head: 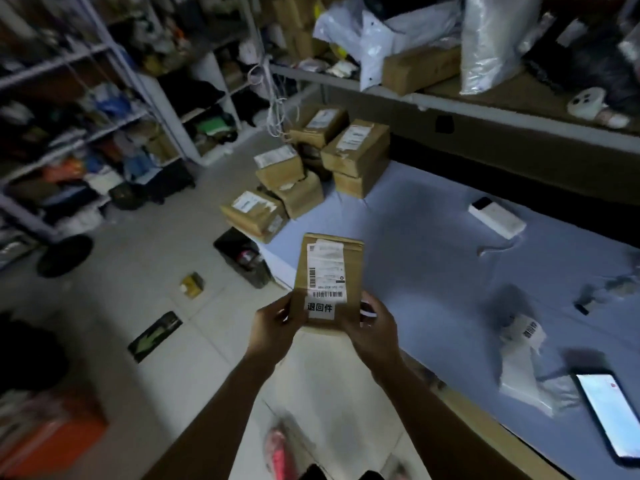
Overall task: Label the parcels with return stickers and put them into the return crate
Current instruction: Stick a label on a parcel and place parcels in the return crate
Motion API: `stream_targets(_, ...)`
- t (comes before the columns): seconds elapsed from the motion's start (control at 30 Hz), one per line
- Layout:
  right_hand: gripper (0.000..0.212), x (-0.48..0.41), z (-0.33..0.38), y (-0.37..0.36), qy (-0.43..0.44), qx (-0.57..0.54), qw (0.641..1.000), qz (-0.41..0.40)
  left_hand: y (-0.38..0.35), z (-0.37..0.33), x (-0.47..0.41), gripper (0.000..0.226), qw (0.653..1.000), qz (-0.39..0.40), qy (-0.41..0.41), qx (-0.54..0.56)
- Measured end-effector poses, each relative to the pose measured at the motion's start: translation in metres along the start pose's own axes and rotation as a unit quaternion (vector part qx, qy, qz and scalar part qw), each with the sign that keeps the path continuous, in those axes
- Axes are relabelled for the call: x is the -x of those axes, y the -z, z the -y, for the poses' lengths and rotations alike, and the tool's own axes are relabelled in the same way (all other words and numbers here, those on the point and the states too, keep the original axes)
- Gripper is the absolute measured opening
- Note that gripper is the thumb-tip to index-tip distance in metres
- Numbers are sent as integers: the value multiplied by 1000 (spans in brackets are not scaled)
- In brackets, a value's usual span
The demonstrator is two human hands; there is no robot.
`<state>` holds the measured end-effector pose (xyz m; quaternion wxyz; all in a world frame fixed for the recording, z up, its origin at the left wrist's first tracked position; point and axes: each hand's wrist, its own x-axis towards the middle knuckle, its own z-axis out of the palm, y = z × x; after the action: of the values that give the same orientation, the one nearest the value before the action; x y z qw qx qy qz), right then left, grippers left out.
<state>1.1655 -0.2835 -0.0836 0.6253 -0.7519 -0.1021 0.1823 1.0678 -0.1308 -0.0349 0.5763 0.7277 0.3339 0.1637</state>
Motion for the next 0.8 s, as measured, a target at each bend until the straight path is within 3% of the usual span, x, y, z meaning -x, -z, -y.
stream_targets(0.53,44,8,43,-346,-71,51,983,163,317,133,-64,12,992,-106,50,56)
stream_targets(0.8,67,-48,36,-473,-141,80,973,167,406,189,-157,10,992,-82,92,-1)
